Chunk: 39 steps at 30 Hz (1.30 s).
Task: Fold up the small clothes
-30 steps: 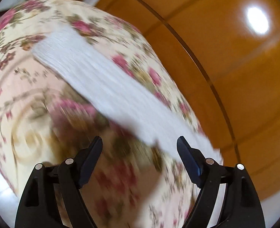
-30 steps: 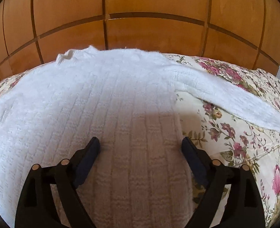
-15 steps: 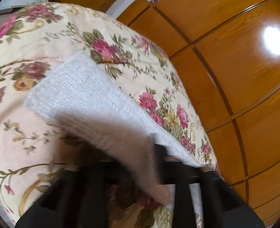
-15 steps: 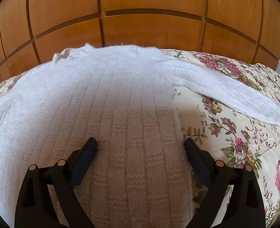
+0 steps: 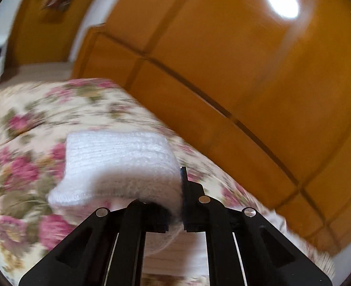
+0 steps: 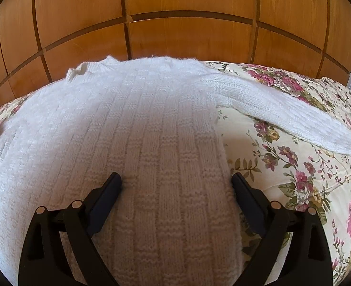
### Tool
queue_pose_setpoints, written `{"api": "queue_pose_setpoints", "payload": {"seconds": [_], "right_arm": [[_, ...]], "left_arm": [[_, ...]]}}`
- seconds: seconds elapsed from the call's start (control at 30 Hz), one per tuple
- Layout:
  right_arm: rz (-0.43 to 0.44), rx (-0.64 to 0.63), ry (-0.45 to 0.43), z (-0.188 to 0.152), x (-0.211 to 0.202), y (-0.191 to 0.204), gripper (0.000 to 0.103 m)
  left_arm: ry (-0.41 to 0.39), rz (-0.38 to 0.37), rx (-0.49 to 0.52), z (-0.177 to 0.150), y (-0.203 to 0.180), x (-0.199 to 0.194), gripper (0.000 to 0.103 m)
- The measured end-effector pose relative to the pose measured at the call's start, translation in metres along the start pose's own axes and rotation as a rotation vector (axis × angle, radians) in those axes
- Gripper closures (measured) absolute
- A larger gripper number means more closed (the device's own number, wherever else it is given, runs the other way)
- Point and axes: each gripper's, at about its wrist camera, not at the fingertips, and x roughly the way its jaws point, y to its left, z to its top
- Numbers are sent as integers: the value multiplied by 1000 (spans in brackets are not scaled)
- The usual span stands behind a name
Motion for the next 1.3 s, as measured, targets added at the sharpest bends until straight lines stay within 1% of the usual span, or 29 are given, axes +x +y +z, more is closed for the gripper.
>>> {"api": "queue_pose_setpoints", "payload": {"seconds": [0.07, 0.13, 0.3, 0.47, 0.63, 0.73, 0.8, 0.97, 1.03, 1.07, 1.1, 1.13, 1.17, 1.2, 1.27, 1.3], "right_arm": [[4, 4, 1, 0, 0, -1, 10], [2, 4, 2, 0, 0, -1, 10], [1, 4, 1, 0, 1, -1, 10], [3, 7, 2, 0, 1, -1, 10], [7, 12, 3, 0, 1, -2, 10], [7, 12, 4, 1, 1, -2, 10], [5, 11, 5, 2, 1, -2, 10], [6, 14, 8, 2, 2, -3, 10], [7, 14, 8, 2, 2, -3, 10], [6, 14, 8, 2, 2, -3, 10], [6, 14, 8, 3, 2, -3, 10], [6, 14, 8, 2, 2, -3, 10], [6, 14, 8, 2, 2, -3, 10], [7, 14, 8, 2, 2, -3, 10], [9, 15, 8, 2, 2, -3, 10], [9, 15, 8, 2, 2, -3, 10]], "left_arm": [[27, -30, 90, -11, -36, 11, 97], [61, -67, 155, -26, -66, 20, 97], [161, -139, 268, -70, -133, 43, 97], [218, -178, 379, -109, -187, 57, 97], [243, -214, 536, -147, -238, 69, 97], [268, -240, 597, -169, -256, 75, 97], [281, -258, 613, -181, -265, 76, 97], [317, -300, 603, -202, -278, 82, 97], [346, -336, 596, -210, -279, 86, 97], [367, -338, 606, -215, -281, 88, 88], [398, -340, 619, -220, -281, 89, 68], [431, -351, 627, -222, -278, 87, 52], [435, -360, 624, -222, -274, 81, 23], [412, -381, 614, -220, -270, 73, 20], [299, -463, 576, -209, -247, 42, 18], [265, -474, 573, -205, -239, 33, 17]]}}
